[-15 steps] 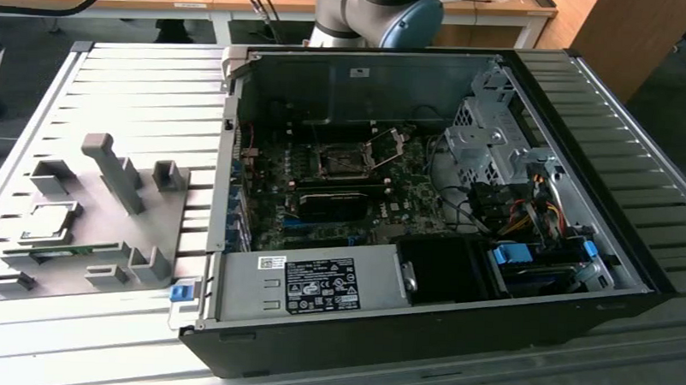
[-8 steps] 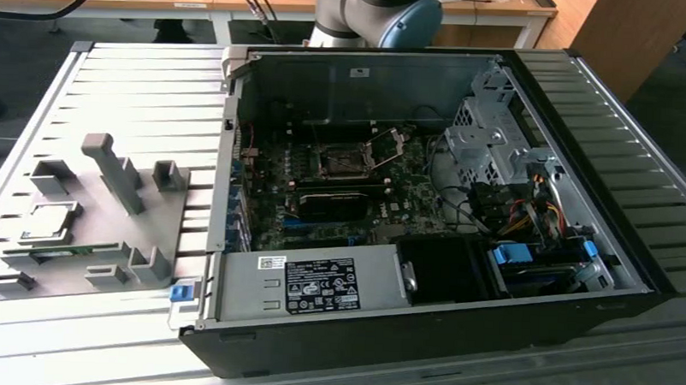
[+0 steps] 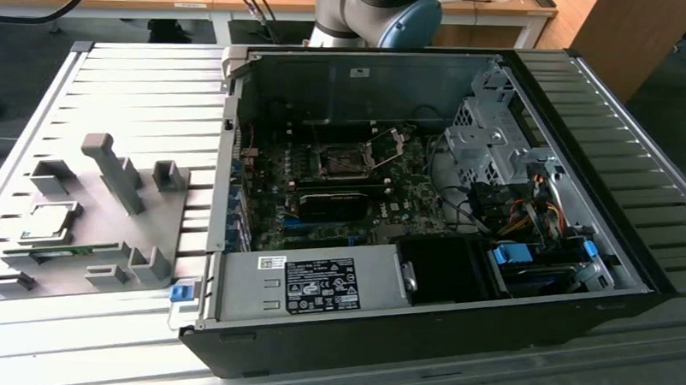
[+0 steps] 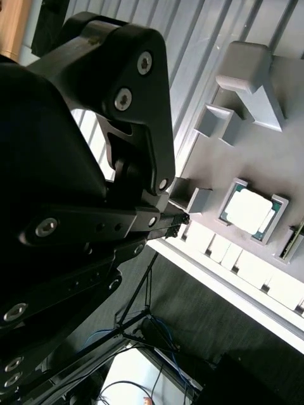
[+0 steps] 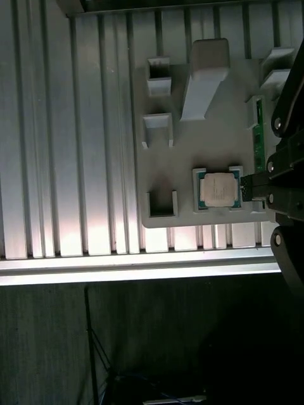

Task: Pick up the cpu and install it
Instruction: 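Pick up the cpu and move it towards the insertion slot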

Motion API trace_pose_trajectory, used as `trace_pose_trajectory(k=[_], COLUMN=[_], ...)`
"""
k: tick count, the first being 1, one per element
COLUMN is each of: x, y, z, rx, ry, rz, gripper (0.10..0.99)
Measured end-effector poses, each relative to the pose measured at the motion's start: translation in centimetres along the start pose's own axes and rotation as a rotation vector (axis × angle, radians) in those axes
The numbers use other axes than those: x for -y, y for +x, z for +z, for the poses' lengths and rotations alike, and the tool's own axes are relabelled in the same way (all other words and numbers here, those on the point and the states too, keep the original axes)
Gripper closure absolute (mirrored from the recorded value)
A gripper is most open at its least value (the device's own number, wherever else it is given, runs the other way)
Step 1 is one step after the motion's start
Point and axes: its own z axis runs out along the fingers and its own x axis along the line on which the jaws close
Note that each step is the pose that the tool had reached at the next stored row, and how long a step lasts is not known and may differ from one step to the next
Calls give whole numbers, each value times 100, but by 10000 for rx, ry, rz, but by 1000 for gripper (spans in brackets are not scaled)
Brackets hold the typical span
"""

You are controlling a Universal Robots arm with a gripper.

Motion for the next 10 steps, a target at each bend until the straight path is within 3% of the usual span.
trace_pose_trajectory(k=[10], x=[3], y=[1], z=[40], rx=[-2], ry=[1], rz=[2], gripper=[980])
